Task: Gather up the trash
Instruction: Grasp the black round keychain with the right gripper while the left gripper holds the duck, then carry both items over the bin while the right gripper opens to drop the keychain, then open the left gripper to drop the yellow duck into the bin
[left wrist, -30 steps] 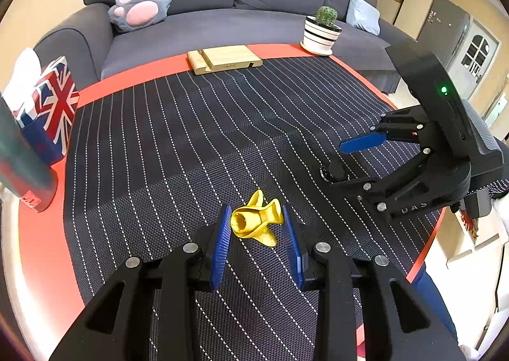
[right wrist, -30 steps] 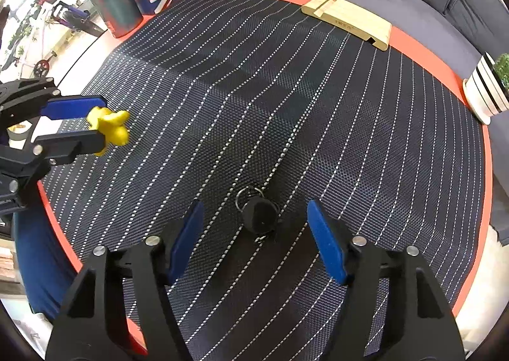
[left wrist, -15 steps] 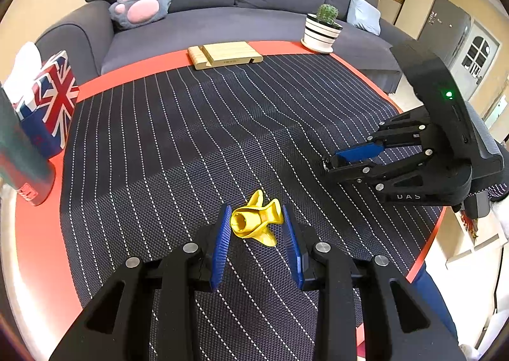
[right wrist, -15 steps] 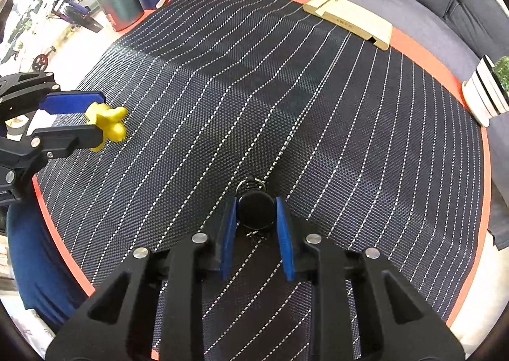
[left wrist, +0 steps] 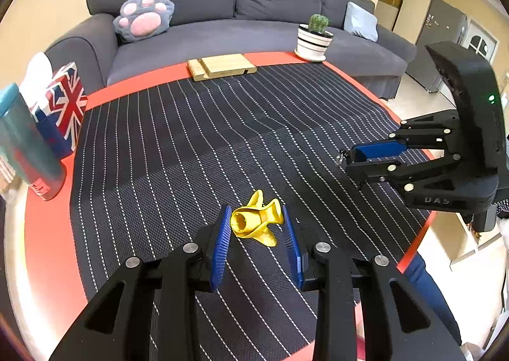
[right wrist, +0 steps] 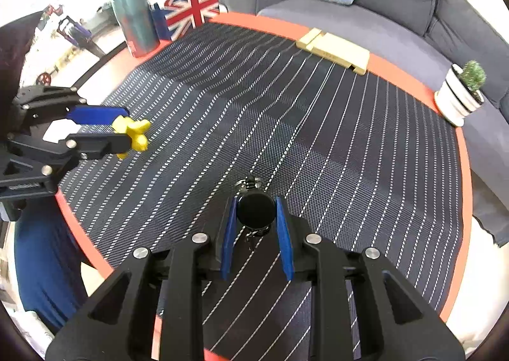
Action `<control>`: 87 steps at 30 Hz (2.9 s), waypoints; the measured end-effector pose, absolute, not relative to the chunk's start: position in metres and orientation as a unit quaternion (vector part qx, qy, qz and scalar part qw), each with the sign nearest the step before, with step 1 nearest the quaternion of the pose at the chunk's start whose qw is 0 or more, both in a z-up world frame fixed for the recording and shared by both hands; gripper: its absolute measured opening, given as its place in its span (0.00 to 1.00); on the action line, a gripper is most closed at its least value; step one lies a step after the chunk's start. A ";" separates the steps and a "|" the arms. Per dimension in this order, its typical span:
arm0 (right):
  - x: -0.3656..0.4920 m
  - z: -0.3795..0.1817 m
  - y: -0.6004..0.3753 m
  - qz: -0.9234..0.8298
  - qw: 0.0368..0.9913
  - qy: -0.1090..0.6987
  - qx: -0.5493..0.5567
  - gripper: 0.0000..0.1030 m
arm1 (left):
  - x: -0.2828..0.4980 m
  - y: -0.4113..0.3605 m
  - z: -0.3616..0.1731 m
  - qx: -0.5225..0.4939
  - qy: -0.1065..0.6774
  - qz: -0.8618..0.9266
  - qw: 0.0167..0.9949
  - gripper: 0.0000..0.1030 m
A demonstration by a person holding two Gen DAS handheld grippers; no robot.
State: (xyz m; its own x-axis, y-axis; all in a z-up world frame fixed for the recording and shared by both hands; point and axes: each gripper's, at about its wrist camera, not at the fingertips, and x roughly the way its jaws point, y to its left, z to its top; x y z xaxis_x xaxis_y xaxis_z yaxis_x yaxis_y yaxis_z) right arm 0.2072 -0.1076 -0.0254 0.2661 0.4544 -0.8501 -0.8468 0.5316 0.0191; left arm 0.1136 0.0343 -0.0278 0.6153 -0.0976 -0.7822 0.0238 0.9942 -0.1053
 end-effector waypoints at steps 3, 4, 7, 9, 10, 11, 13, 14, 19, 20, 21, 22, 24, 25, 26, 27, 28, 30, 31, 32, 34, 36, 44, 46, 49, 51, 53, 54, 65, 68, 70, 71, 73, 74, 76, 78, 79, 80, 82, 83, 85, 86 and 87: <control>0.194 -0.013 -0.117 0.431 0.771 0.413 -0.222 0.24 | 0.104 0.027 -0.023 -0.033 0.431 -0.033 0.901 0.31; 0.189 -0.008 -0.121 0.432 0.773 0.408 -0.223 0.24 | 0.101 0.026 -0.021 -0.032 0.429 -0.032 0.902 0.31; 0.173 0.004 -0.133 0.439 0.780 0.393 -0.212 0.24 | 0.088 0.017 -0.016 -0.028 0.419 -0.039 0.907 0.31; 0.162 0.008 -0.140 0.441 0.784 0.384 -0.210 0.24 | 0.081 0.012 -0.014 -0.025 0.415 -0.043 0.909 0.31; 0.157 0.010 -0.143 0.442 0.785 0.381 -0.207 0.24 | 0.077 0.010 -0.013 -0.024 0.413 -0.044 0.909 0.31; 0.152 0.011 -0.148 0.444 0.787 0.378 -0.203 0.24 | 0.072 0.007 -0.012 -0.024 0.410 -0.045 0.911 0.31; 0.143 0.013 -0.154 0.444 0.789 0.374 -0.199 0.24 | 0.062 0.000 -0.011 -0.026 0.404 -0.049 0.913 0.31; 0.137 0.015 -0.159 0.444 0.791 0.370 -0.199 0.24 | 0.059 -0.002 -0.011 -0.027 0.403 -0.051 0.914 0.31; 0.109 0.018 -0.178 0.448 0.797 0.359 -0.187 0.24 | 0.039 -0.016 -0.012 -0.026 0.394 -0.055 0.917 0.31; 0.106 0.018 -0.180 0.449 0.798 0.358 -0.184 0.24 | 0.036 -0.018 -0.012 -0.026 0.393 -0.056 0.918 0.31; 0.101 0.017 -0.184 0.451 0.798 0.357 -0.179 0.24 | 0.031 -0.022 -0.011 -0.025 0.391 -0.057 0.918 0.31; 0.097 0.017 -0.187 0.453 0.798 0.357 -0.176 0.24 | 0.027 -0.025 -0.011 -0.023 0.389 -0.058 0.919 0.31; 0.088 0.014 -0.194 0.458 0.796 0.360 -0.165 0.24 | 0.020 -0.030 -0.010 -0.022 0.386 -0.061 0.920 0.31; 0.083 0.012 -0.197 0.460 0.795 0.362 -0.161 0.24 | 0.016 -0.032 -0.010 -0.023 0.385 -0.064 0.921 0.31; 0.078 0.010 -0.200 0.461 0.794 0.363 -0.159 0.24 | 0.013 -0.034 -0.010 -0.026 0.383 -0.066 0.921 0.31; 0.075 0.009 -0.202 0.463 0.793 0.364 -0.156 0.24 | 0.010 -0.036 -0.009 -0.027 0.381 -0.067 0.922 0.31; 0.070 0.007 -0.205 0.466 0.791 0.365 -0.153 0.24 | 0.007 -0.037 -0.009 -0.027 0.379 -0.068 0.922 0.31; 0.061 0.005 -0.209 0.470 0.789 0.367 -0.151 0.24 | -0.001 -0.042 -0.009 -0.029 0.376 -0.070 0.923 0.31; 0.056 0.004 -0.211 0.474 0.786 0.369 -0.150 0.24 | -0.006 -0.044 -0.010 -0.031 0.376 -0.073 0.923 0.31; 0.051 0.002 -0.212 0.477 0.783 0.370 -0.153 0.24 | -0.008 -0.047 -0.010 -0.032 0.376 -0.075 0.923 0.31; 0.043 -0.001 -0.213 0.478 0.781 0.370 -0.159 0.24 | -0.015 -0.050 -0.012 -0.031 0.376 -0.076 0.923 0.31; 0.037 -0.004 -0.215 0.483 0.776 0.374 -0.157 0.24 | -0.021 -0.051 -0.014 -0.037 0.377 -0.078 0.922 0.31; 0.019 -0.016 -0.217 0.497 0.761 0.388 -0.154 0.24 | -0.043 -0.052 -0.018 -0.043 0.383 -0.077 0.920 0.31; 0.018 -0.020 -0.217 0.499 0.757 0.394 -0.153 0.24 | -0.045 -0.052 -0.019 -0.045 0.385 -0.079 0.918 0.31; 0.016 -0.023 -0.215 0.502 0.753 0.397 -0.154 0.25 | -0.047 -0.054 -0.019 -0.047 0.386 -0.083 0.918 0.31; 0.017 -0.024 -0.216 0.499 0.755 0.398 -0.147 0.45 | -0.047 -0.055 -0.020 -0.046 0.386 -0.083 0.918 0.31; 0.019 -0.023 -0.219 0.496 0.761 0.396 -0.135 0.71 | -0.047 -0.056 -0.021 -0.046 0.387 -0.084 0.917 0.31; 0.020 -0.023 -0.221 0.494 0.762 0.396 -0.133 0.78 | -0.046 -0.055 -0.021 -0.046 0.387 -0.084 0.917 0.31; 0.029 -0.022 -0.229 0.463 0.781 0.399 -0.126 0.91 | -0.044 -0.058 -0.027 -0.046 0.397 -0.093 0.912 0.31; 0.029 -0.023 -0.231 0.456 0.785 0.399 -0.127 0.91 | -0.041 -0.060 -0.029 -0.046 0.400 -0.097 0.910 0.31; 0.031 -0.023 -0.232 0.453 0.787 0.399 -0.126 0.91 | -0.040 -0.059 -0.030 -0.046 0.400 -0.098 0.910 0.31; 0.032 -0.023 -0.233 0.450 0.789 0.399 -0.126 0.91 | -0.039 -0.059 -0.030 -0.045 0.400 -0.099 0.910 0.31; 0.034 -0.023 -0.235 0.447 0.791 0.399 -0.124 0.91 | -0.038 -0.060 -0.029 -0.043 0.401 -0.101 0.910 0.31; 0.034 -0.023 -0.236 0.446 0.792 0.399 -0.123 0.91 | -0.038 -0.061 -0.029 -0.042 0.401 -0.102 0.909 0.31; 0.035 -0.024 -0.237 0.443 0.793 0.399 -0.122 0.91 | -0.038 -0.063 -0.030 -0.040 0.402 -0.105 0.909 0.31; 0.035 -0.024 -0.238 0.441 0.794 0.400 -0.121 0.91 | -0.037 -0.064 -0.031 -0.039 0.404 -0.108 0.908 0.31; 0.036 -0.024 -0.239 0.440 0.795 0.400 -0.121 0.91 | -0.036 -0.065 -0.032 -0.039 0.405 -0.109 0.907 0.31; 0.036 -0.023 -0.240 0.439 0.796 0.399 -0.119 0.91 | -0.037 -0.065 -0.032 -0.038 0.405 -0.110 0.907 0.31; 0.037 -0.021 -0.241 0.438 0.798 0.398 -0.117 0.91 | -0.036 -0.066 -0.032 -0.038 0.405 -0.113 0.906 0.31; 0.038 -0.020 -0.243 0.436 0.799 0.397 -0.116 0.91 | -0.036 -0.067 -0.031 -0.037 0.405 -0.114 0.906 0.31; 0.040 -0.018 -0.244 0.434 0.801 0.396 -0.113 0.91 | -0.035 -0.068 -0.030 -0.037 0.406 -0.119 0.905 0.31; 0.042 -0.017 -0.245 0.433 0.803 0.395 -0.112 0.91 | -0.035 -0.070 -0.030 -0.036 0.406 -0.121 0.905 0.31; 0.042 -0.016 -0.246 0.432 0.804 0.394 -0.110 0.91 | -0.035 -0.071 -0.030 -0.033 0.406 -0.123 0.905 0.31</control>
